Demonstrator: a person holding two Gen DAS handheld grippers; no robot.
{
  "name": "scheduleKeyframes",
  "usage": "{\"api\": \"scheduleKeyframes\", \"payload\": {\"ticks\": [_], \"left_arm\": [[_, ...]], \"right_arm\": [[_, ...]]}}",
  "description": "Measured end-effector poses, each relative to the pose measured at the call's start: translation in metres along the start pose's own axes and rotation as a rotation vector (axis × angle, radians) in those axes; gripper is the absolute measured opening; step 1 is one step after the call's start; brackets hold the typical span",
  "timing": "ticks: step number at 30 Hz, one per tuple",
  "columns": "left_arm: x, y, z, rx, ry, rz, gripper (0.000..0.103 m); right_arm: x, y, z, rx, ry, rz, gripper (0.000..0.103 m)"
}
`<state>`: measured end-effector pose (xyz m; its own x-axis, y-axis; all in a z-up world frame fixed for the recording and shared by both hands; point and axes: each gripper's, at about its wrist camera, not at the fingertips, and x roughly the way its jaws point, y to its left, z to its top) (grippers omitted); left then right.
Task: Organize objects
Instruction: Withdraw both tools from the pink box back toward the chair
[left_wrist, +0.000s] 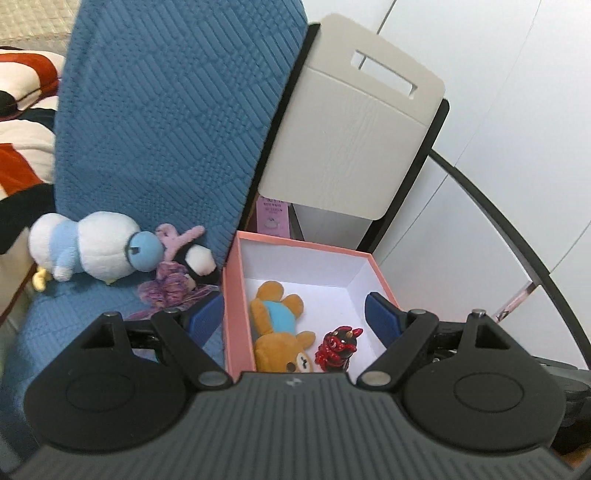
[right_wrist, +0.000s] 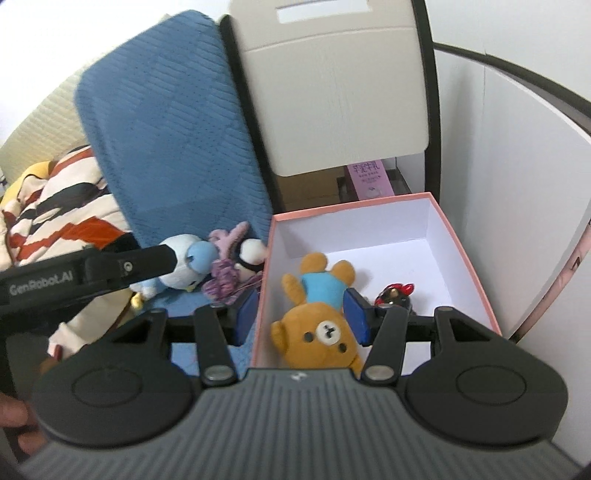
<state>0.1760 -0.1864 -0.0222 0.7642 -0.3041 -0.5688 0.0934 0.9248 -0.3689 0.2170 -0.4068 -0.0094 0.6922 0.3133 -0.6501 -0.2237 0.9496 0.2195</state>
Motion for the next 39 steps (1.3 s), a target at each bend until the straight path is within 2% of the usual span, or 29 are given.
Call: {"api": "scheduleKeyframes", "payload": {"ticks": [11, 18, 30, 39], "left_arm": [[-0.069, 0.035, -0.021, 0.005, -0.049, 0.01, 0.087], [-0.089, 0.062, -0.038, 0.009, -0.07, 0.027, 0.087], [-0.079, 0.1, -0.063, 0.009, -0.081, 0.07, 0.087], [-0.041, 0.127, -0.077, 0.035, -0.06, 0.114, 0.087]], "right_arm": [[-0.033, 0.055, -0.038, -0.009, -0.012, 0.032, 0.054], [-0.029, 0.077, -0.062, -0.019, -0.004, 0.035, 0.054], [0.002, 0.097, -0.082, -0.031, -0.009, 0.054, 0.054], [0.043, 0.097, -0.093, -0.02, 0.024, 0.031, 0.055]]}}
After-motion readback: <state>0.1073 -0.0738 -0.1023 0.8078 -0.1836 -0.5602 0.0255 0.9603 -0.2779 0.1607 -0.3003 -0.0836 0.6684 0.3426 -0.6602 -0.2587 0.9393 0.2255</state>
